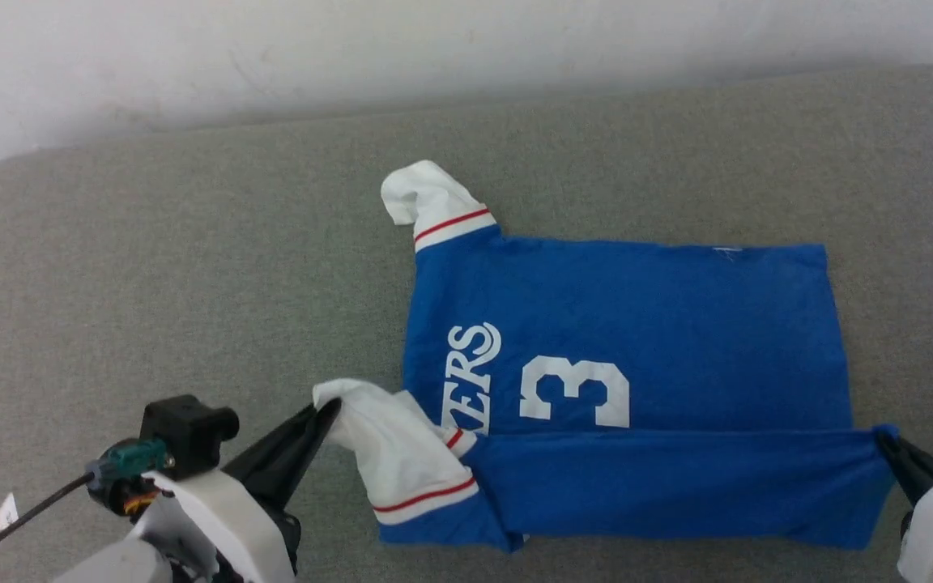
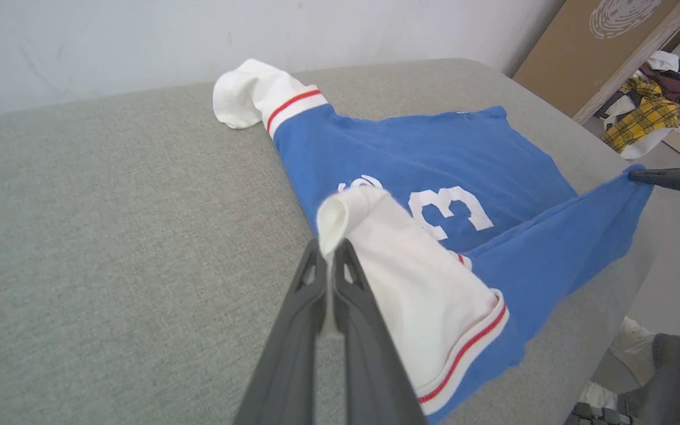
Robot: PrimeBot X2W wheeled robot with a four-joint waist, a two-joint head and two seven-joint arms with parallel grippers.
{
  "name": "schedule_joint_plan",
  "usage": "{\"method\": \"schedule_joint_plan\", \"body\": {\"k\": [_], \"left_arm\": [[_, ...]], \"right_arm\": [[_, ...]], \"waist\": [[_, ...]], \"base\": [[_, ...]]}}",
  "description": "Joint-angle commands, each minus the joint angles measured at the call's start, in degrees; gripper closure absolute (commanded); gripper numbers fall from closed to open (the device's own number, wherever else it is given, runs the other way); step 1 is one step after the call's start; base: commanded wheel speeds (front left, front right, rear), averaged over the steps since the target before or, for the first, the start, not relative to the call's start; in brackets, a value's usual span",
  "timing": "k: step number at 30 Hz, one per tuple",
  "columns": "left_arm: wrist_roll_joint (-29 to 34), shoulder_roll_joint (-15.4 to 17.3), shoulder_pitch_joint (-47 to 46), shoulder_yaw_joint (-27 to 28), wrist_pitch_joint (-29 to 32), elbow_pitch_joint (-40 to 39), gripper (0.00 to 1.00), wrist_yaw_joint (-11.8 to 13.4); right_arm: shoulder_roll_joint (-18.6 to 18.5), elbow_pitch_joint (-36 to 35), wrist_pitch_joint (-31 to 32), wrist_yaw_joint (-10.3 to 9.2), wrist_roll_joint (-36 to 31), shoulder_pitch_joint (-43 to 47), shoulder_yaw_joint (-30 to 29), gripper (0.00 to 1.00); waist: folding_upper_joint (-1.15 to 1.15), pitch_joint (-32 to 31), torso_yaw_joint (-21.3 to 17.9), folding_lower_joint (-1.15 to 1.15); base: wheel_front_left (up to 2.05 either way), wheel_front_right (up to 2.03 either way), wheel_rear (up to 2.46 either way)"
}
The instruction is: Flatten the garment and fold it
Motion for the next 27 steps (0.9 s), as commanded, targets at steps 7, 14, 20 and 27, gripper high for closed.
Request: {"method": "schedule_joint_plan", "body": {"k": [7, 14, 20, 27], "left_arm": [[1.8, -3.7, -7.2, 1.1, -1.4, 5.8, 1.0, -3.7], [2.6, -8.1, -11.0, -1.5, 0.3, 14.0, 1.0, -7.2], [2.7, -11.9, -13.2, -3.7, 2.1, 22.0, 0.79, -9.3], [0.3, -14.9, -12.9, -2.1, -1.0, 25.2, 0.0, -9.6]], "right_arm": [[-2.1, 4.8, -3.0, -0.04, -1.6, -8.7, 1.4, 1.0], [-2.4, 10.8, -2.7, -0.04, -1.5, -13.9, 6.1, 1.0], [-1.9, 16.3, -3.2, -0.04, -0.5, -16.5, 8.4, 1.0], [-2.1, 18.3, -5.8, -0.04, 0.5, -16.7, 8.6, 0.0]], "waist": [[-0.01, 8.2, -2.0, -0.01], [-0.01, 11.2, -1.7, -0.01], [-0.01, 11.2, -1.1, -0.01], [-0.01, 8.5, -0.7, -0.01]], "base": [[0.0, 0.0, 0.0], [0.0, 0.0, 0.0], [0.0, 0.0, 0.0], [0.0, 0.0, 0.0]]}}
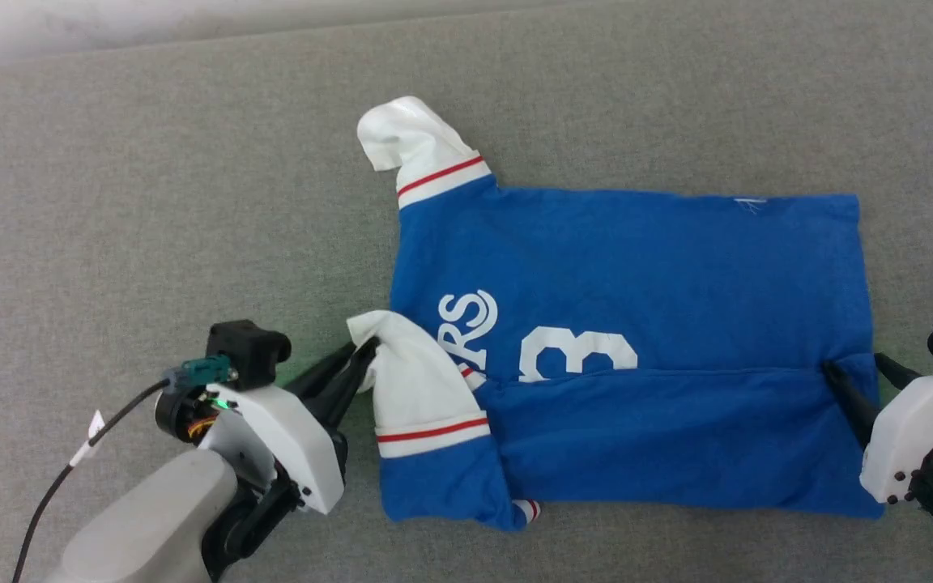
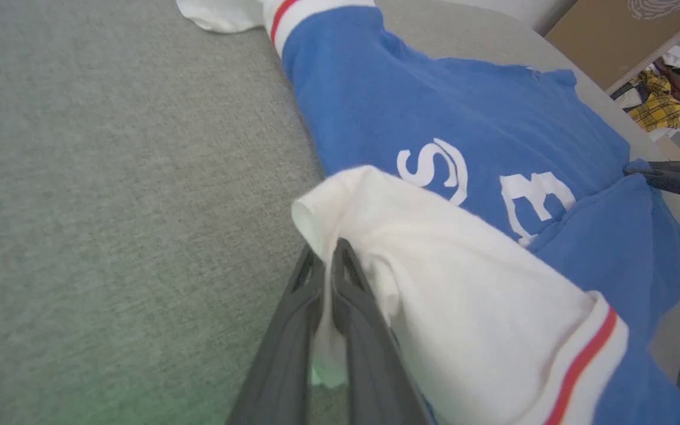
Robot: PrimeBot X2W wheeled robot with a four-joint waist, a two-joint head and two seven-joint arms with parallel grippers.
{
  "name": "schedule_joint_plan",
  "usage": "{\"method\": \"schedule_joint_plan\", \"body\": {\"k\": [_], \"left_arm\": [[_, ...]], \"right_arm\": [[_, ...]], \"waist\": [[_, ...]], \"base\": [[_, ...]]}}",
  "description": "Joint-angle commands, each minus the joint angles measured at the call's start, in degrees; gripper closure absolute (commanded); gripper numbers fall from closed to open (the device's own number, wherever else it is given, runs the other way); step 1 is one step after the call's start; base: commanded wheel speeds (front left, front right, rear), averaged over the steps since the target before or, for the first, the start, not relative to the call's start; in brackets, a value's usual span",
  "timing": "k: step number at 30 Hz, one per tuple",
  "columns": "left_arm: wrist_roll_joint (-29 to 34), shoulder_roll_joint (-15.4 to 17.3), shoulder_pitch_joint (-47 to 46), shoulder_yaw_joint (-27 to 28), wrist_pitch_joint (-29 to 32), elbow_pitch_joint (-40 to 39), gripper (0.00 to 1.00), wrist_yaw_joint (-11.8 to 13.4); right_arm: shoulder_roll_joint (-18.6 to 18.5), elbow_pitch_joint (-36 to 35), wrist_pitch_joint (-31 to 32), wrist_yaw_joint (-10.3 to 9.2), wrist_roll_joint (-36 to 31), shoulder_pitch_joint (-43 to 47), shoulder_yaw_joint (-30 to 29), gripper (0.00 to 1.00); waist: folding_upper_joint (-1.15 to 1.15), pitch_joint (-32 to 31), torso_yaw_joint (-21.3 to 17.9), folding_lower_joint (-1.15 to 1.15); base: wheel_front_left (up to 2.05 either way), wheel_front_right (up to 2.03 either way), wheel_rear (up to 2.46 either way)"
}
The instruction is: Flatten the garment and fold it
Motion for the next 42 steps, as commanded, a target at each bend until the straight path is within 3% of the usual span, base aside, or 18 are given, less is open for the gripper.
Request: {"method": "schedule_joint_plan", "body": {"k": [1, 8, 11, 14, 17, 22, 28, 32, 37, 42], "left_arm": [[-0.6, -0.4, 0.6, 0.8, -1.2, 0.2, 0.0, 0.4], [-2.2, -0.4, 4.8, 4.4, -6.8, -2.4, 0.0, 3.1], [-0.9, 0.3, 8.3, 7.6, -8.7, -5.5, 0.0, 6.8], [3.0, 0.3, 12.3, 12.0, -9.3, -10.0, 0.0, 11.0], [9.5, -1.6, 17.5, 18.4, -9.3, -15.8, 0.0, 14.5], [18.9, -6.4, 27.5, 25.4, -9.3, -22.4, 0.0, 17.1], [23.8, -12.3, 36.6, 29.0, -9.3, -24.5, 0.0, 16.5], [24.9, -14.6, 38.7, 30.2, -9.3, -23.1, 0.0, 15.0], [25.5, -13.7, 37.5, 29.5, -7.6, -21.2, 0.0, 13.1], [24.5, -11.6, 33.2, 25.7, 2.4, -21.9, 0.0, 9.9]], "right_arm": [[0.2, 0.5, -0.6, -0.04, 0.3, 0.4, 0.3, 0.0], [1.2, -3.0, -4.4, -0.04, 1.1, 3.2, -2.3, 0.0], [2.6, -6.3, -8.5, -0.04, -1.0, 5.4, -5.8, 0.0], [5.8, -9.9, -13.4, -0.04, -4.7, 8.1, -10.0, 0.0], [9.9, -13.5, -18.0, -0.04, -8.7, 11.0, -13.2, 0.0], [16.3, -18.3, -24.8, -0.04, -14.6, 14.8, -15.9, 0.0], [18.9, -21.6, -30.6, -0.04, -19.6, 18.5, -17.0, 0.0], [19.0, -21.0, -32.2, -0.04, -18.2, 19.8, -16.7, 0.0], [19.0, -19.9, -33.0, -0.04, -18.5, 20.1, -16.9, 0.0], [19.0, -19.8, -32.8, -0.04, -18.7, 19.7, -16.9, 0.0]], "waist": [[0.0, -1.3, 0.2, 0.0], [0.0, -4.4, 0.7, 0.0], [0.0, -5.8, 1.1, 0.0], [0.0, -6.9, 1.5, 0.0], [0.0, -7.8, 1.8, 0.0], [0.0, -9.9, 1.9, 0.0], [0.0, -11.4, 2.3, 0.0], [0.0, -11.7, 2.8, 0.0], [0.0, -11.9, 3.2, 0.0], [0.0, -11.4, 3.6, 0.0]], "base": [[0.0, 0.0, 0.0], [0.0, 0.0, 0.0], [0.0, 0.0, 0.0], [0.0, 0.0, 0.0], [0.0, 0.0, 0.0], [0.0, 0.0, 0.0], [0.0, 0.0, 0.0], [0.0, 0.0, 0.0], [0.0, 0.0, 0.0], [0.0, 0.0, 0.0]]}}
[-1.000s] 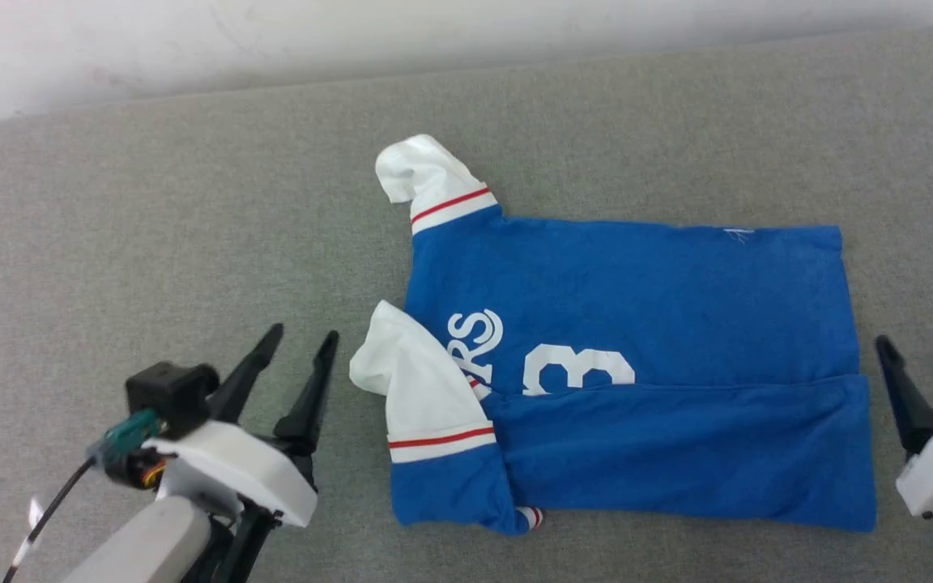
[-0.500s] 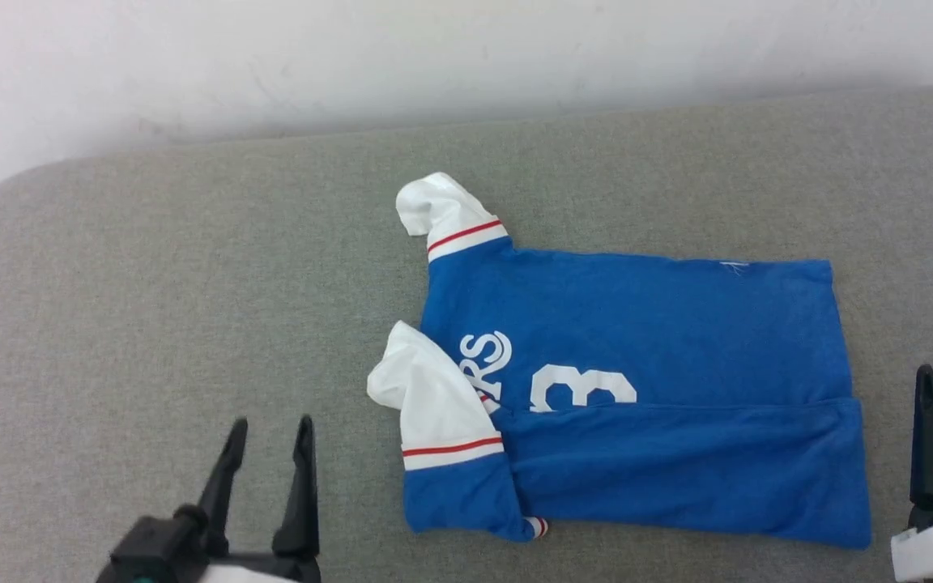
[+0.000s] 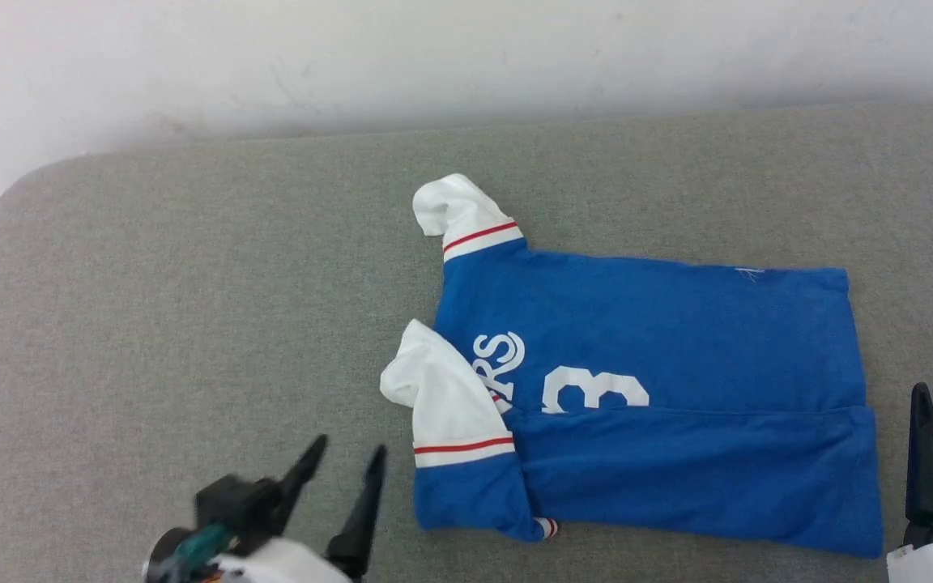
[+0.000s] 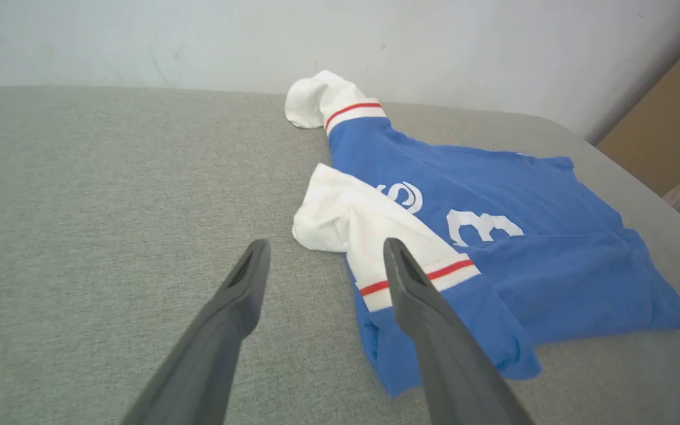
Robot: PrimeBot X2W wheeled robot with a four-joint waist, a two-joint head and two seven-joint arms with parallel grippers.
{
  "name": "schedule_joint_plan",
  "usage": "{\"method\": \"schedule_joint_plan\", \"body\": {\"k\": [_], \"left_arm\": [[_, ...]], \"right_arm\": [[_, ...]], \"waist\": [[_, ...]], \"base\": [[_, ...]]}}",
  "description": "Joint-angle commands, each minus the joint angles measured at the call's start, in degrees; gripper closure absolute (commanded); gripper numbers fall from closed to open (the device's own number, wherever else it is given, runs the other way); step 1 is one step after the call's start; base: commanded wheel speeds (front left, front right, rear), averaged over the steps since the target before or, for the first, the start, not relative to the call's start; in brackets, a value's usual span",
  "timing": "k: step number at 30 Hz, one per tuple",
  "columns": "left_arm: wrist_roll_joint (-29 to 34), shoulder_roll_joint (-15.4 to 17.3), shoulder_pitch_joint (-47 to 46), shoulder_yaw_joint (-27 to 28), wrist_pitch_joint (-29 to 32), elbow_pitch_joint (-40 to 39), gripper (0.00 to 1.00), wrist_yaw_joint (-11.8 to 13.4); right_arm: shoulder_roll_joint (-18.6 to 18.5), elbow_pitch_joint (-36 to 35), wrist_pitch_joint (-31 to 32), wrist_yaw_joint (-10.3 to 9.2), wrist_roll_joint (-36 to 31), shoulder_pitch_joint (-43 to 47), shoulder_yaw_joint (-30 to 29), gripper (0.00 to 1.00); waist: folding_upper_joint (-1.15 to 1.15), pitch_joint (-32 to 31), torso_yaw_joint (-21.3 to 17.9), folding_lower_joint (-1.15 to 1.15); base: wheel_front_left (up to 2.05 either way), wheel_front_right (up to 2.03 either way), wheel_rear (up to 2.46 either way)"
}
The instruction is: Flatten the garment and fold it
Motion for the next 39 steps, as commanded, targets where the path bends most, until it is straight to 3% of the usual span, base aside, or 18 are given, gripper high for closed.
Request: {"method": "schedule_joint_plan", "body": {"k": [1, 5, 9, 22, 28, 29, 30, 32, 39], "left_arm": [[-0.6, 0.4, -1.5, -0.6, 1.7, 0.0, 0.0, -0.8], [-3.3, 0.8, -5.6, -3.3, 11.0, 1.9, 0.0, -3.3], [-4.4, 0.1, -9.0, -4.7, 16.5, 5.1, 0.0, -3.4], [-11.6, -4.3, -13.1, -5.9, 26.6, 12.8, 0.0, -3.7], [-11.7, -4.1, -14.7, -8.4, 32.2, 15.7, 0.0, -3.3], [-11.6, -4.1, -14.9, -8.6, 32.7, 16.3, 0.06, -3.2], [-11.4, -4.3, -15.1, -8.7, 32.8, 16.8, 0.49, -2.9], [-11.0, -4.6, -15.5, -8.9, 32.4, 17.7, 1.0, -2.7], [-11.3, -5.5, -15.3, -7.2, 27.3, 18.6, 1.0, -2.8]], "right_arm": [[0.2, 0.1, -0.1, -0.04, -0.4, -0.3, 0.1, 0.0], [0.2, 0.6, -0.1, -0.04, -0.4, -0.9, 0.8, 0.0], [0.2, 1.2, -0.1, -0.04, -0.3, -1.3, 1.3, 0.0], [0.2, 2.5, 0.0, -0.04, -0.2, -2.3, 1.5, 0.0], [0.2, 3.1, -0.1, -0.04, 0.1, -3.1, 2.0, 0.0], [0.2, 3.2, -0.1, -0.04, 0.1, -3.4, 2.1, 0.0], [0.2, 3.2, -0.1, -0.04, 0.1, -3.6, 2.2, 0.0], [0.2, 3.4, -0.2, -0.04, 0.2, -3.9, 2.2, 0.0], [0.2, 3.8, -0.2, -0.04, -0.2, -4.1, 1.7, 0.0]], "waist": [[0.0, 0.3, 0.1, 0.0], [0.0, 1.2, -0.2, 0.0], [0.0, 2.4, -0.9, 0.0], [0.0, 5.6, -3.1, 0.0], [0.0, 6.7, -3.4, 0.0], [0.0, 6.8, -3.5, 0.0], [0.0, 6.9, -3.6, 0.0], [0.0, 6.9, -3.6, 0.0], [0.0, 6.8, -3.5, 0.0]], "base": [[0.0, 0.0, 0.0], [0.0, 0.0, 0.0], [0.0, 0.0, 0.0], [0.0, 0.0, 0.0], [0.0, 0.0, 0.0], [0.0, 0.0, 0.0], [0.0, 0.0, 0.0], [0.0, 0.0, 0.0], [0.0, 0.0, 0.0]]}}
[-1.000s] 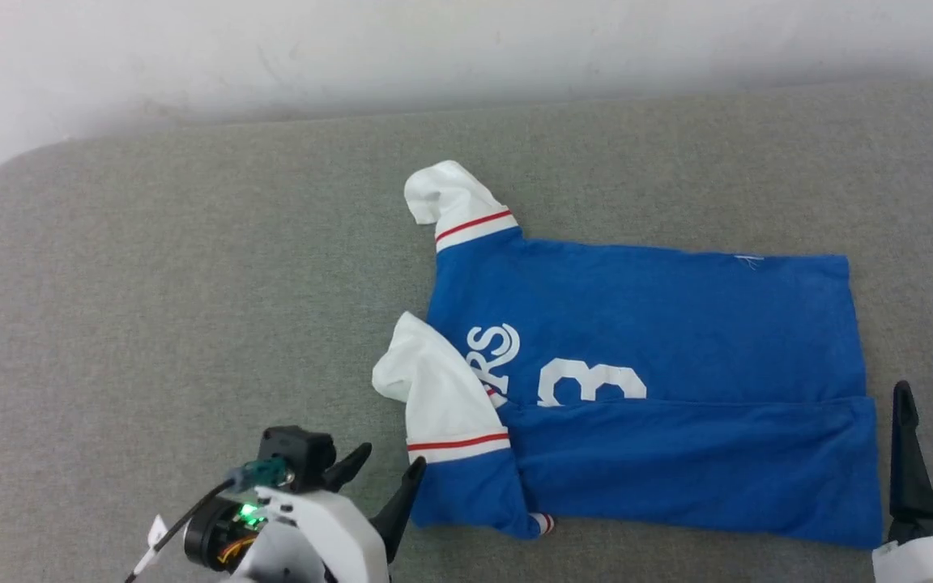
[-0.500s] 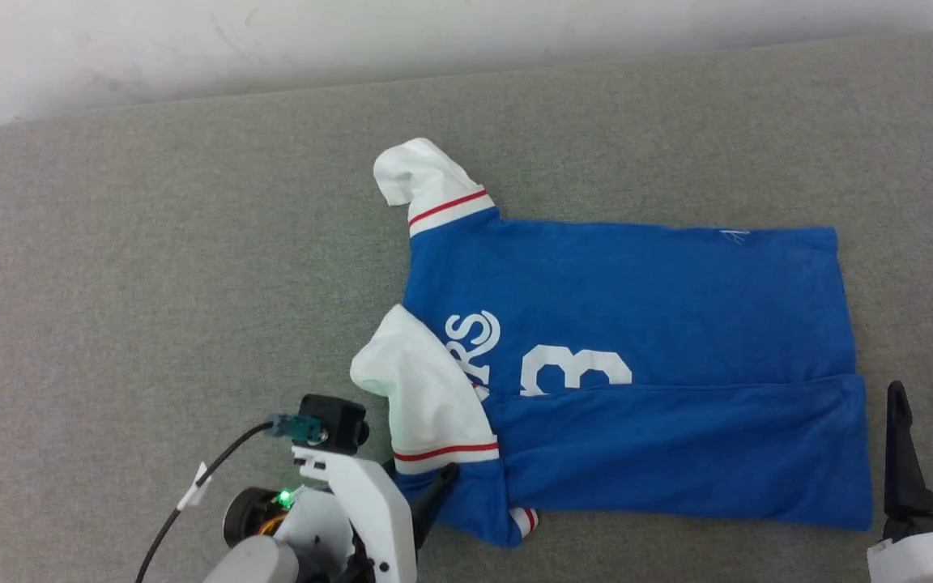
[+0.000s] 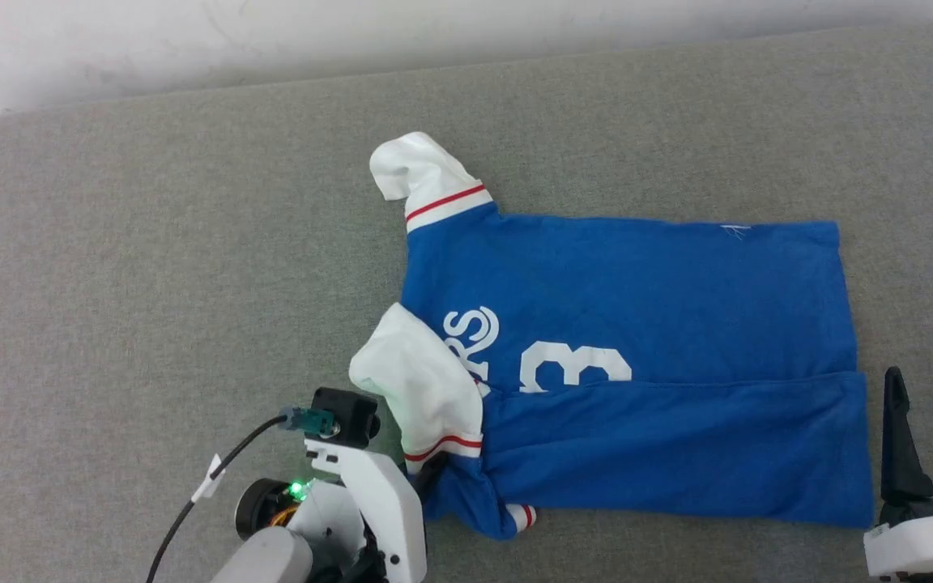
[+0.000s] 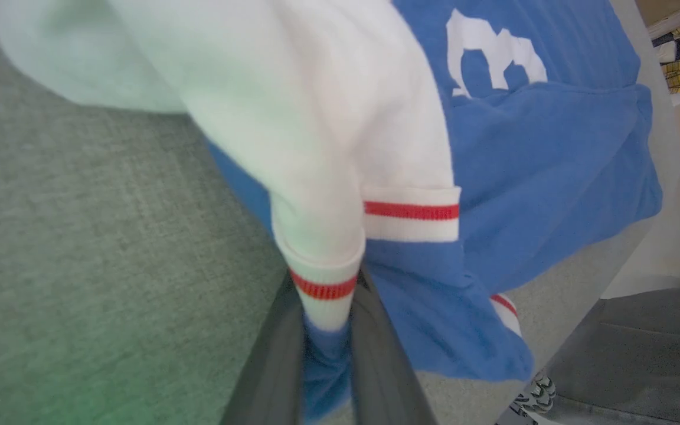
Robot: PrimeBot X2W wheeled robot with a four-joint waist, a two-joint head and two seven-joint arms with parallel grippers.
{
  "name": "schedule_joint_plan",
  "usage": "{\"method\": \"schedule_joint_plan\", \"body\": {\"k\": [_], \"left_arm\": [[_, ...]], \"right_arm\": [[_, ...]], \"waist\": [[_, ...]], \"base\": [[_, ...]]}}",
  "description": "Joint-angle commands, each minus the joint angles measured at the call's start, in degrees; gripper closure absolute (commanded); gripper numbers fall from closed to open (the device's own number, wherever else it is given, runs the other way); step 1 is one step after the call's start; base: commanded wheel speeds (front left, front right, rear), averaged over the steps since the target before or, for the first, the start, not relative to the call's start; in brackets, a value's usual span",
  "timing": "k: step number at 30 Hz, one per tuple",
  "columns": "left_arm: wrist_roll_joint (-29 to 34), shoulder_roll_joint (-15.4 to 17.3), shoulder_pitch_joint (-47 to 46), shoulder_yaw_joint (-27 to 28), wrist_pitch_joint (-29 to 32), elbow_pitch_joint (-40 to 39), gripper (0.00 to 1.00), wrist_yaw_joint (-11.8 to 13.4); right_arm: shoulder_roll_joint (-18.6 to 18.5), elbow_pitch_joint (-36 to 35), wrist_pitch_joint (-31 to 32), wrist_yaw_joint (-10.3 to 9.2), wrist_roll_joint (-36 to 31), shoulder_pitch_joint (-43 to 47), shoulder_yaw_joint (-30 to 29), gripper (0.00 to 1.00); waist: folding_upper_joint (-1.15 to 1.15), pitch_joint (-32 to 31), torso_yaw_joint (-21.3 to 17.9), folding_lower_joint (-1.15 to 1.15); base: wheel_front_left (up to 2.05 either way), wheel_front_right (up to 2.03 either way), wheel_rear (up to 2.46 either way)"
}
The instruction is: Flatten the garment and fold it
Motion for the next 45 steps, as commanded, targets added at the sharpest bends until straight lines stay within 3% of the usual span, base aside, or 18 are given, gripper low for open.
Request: {"method": "schedule_joint_plan", "body": {"k": [1, 6, 16, 20, 29, 30, 31, 32, 39, 45], "left_arm": [[-0.2, -0.1, 1.7, 0.2, -0.7, 2.3, 1.0, 0.7], [-0.4, 0.3, 3.5, 2.2, -4.7, -0.3, 1.0, 1.5], [0.3, 0.7, 5.2, 2.5, -7.0, -4.0, 1.0, 2.6], [0.6, 0.6, 4.5, 2.0, -6.8, -4.2, 1.0, 2.4], [0.7, 0.7, 3.4, 1.9, -6.7, -4.2, 1.0, 2.3], [0.6, 0.8, 3.4, 2.0, -6.8, -4.2, 1.0, 2.3], [0.6, 0.9, 3.4, 2.1, -6.8, -4.2, 1.0, 2.4], [0.5, 0.9, 3.3, 2.2, -6.9, -4.2, 1.0, 2.4], [-0.5, 1.8, 3.4, 3.7, -7.2, -4.4, 1.0, 2.6], [-0.7, 3.8, 5.2, 5.8, -7.6, -5.6, 1.0, 4.5]], "right_arm": [[0.2, 0.0, 0.0, -0.05, -0.5, -0.7, 0.0, 0.0], [0.2, 0.0, 4.6, -0.05, -1.0, -0.4, 0.6, 0.0], [0.2, 1.4, 27.2, -0.05, 0.1, 1.6, 0.4, 0.0], [0.2, 2.4, 31.0, -0.05, 1.1, 1.5, -0.6, 0.0], [0.2, 6.8, 33.3, -0.05, 4.1, 1.2, -0.4, 0.0], [0.2, 7.3, 33.4, -0.05, 4.4, 1.1, -0.2, 0.18], [0.2, 7.6, 33.2, -0.05, 4.6, 0.9, -0.2, 0.68], [0.2, 7.8, 32.9, -0.05, 4.8, 0.7, -0.3, 1.0], [0.2, 7.4, 32.3, -0.05, 4.3, -0.1, 0.0, 1.0], [0.2, 4.8, 32.5, -0.05, 3.7, 0.1, 0.1, 1.0]], "waist": [[0.01, -0.1, 0.1, 0.0], [0.01, -0.3, 0.3, 0.0], [0.01, 1.2, 0.6, 0.0], [0.01, 1.9, 1.1, 0.0], [0.01, 2.5, 1.8, 0.0], [0.01, 2.5, 1.8, 0.0], [0.01, 2.5, 1.7, 0.0], [0.01, 2.6, 1.7, 0.0], [0.01, 2.4, 1.5, 0.0], [0.01, 1.2, 2.1, 0.0]], "base": [[0.0, 0.0, 0.0], [0.0, 0.0, 0.0], [0.0, 0.0, 0.0], [0.0, 0.0, 0.0], [0.0, 0.0, 0.0], [0.0, 0.0, 0.0], [0.0, 0.0, 0.0], [0.0, 0.0, 0.0], [0.0, 0.0, 0.0], [0.0, 0.0, 0.0]]}}
